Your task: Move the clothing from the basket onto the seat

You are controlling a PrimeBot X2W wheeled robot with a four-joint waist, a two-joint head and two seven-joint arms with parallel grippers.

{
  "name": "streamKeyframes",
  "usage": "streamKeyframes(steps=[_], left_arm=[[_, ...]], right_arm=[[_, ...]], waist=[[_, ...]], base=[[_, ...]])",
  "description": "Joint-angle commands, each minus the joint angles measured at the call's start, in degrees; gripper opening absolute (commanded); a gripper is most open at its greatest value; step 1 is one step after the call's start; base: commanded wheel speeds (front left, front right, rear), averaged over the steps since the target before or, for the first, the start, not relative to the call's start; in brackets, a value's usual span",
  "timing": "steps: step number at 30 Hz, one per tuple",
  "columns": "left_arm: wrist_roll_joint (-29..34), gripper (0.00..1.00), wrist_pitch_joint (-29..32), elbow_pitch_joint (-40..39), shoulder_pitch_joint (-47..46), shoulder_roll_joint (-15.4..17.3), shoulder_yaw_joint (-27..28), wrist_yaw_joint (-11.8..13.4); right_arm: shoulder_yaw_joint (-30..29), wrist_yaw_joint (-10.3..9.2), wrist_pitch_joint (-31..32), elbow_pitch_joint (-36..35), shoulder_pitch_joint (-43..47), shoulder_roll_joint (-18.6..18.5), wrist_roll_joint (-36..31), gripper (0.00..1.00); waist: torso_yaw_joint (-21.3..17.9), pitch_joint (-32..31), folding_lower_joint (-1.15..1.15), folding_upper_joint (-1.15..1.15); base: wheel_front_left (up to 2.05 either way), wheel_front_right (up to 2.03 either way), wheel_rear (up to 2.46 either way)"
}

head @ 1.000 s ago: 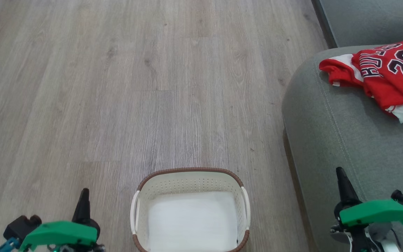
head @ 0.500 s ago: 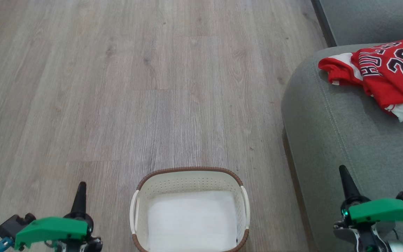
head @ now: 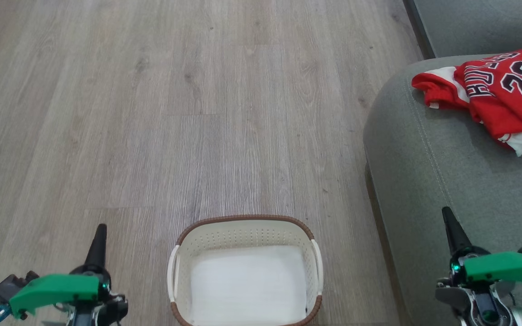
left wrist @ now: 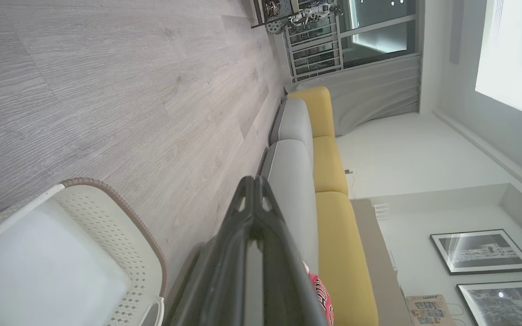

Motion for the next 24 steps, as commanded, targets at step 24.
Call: streamKeyframes(steps=[24], left_arm=[[-15.04,0.0,4.05,-2.74,-5.73,0.22,4.19,-2.9]], right_arm=[[-0.89,-0.01,4.1,-3.23,-4.3,-0.15,15.58,0.0]], waist=[[-0.31,0.34,0.0,0.0]], base=[[0.0,0.0,0.0]])
